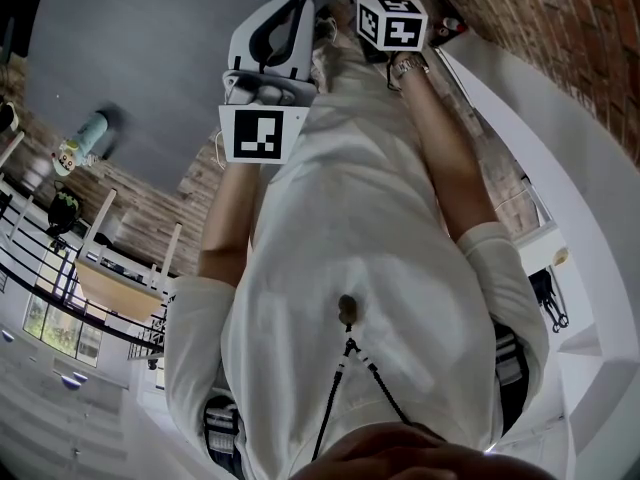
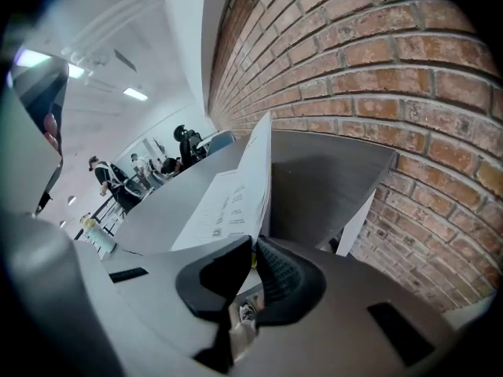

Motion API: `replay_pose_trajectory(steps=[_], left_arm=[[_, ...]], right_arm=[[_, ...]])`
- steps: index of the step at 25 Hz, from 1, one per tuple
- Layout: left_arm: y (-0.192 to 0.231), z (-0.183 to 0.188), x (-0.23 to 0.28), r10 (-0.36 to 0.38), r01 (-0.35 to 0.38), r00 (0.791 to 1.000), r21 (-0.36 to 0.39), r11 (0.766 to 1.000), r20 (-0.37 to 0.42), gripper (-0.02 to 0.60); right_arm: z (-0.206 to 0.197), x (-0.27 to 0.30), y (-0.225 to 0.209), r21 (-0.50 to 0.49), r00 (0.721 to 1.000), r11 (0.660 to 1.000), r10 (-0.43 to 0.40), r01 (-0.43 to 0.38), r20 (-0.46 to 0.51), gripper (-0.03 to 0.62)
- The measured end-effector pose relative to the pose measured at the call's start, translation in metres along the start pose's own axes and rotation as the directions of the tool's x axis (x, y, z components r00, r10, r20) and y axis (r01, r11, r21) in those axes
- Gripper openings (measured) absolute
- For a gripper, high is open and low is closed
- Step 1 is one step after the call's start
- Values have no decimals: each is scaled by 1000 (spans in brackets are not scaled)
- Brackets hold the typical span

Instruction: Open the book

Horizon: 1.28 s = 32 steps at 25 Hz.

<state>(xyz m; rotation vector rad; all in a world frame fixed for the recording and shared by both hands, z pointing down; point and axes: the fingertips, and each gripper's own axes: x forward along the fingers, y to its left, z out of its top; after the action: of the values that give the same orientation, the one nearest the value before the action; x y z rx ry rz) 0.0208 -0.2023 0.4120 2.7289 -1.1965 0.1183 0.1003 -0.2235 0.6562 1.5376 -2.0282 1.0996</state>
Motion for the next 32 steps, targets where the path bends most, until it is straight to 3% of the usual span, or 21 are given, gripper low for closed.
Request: replay_pose_trajectory(steps=[32], left_arm=[[7, 3, 11, 5, -5, 1000, 3, 1000, 1, 21]], right_arm=[[8, -8, -70, 60, 993, 991, -120, 120, -5, 46]])
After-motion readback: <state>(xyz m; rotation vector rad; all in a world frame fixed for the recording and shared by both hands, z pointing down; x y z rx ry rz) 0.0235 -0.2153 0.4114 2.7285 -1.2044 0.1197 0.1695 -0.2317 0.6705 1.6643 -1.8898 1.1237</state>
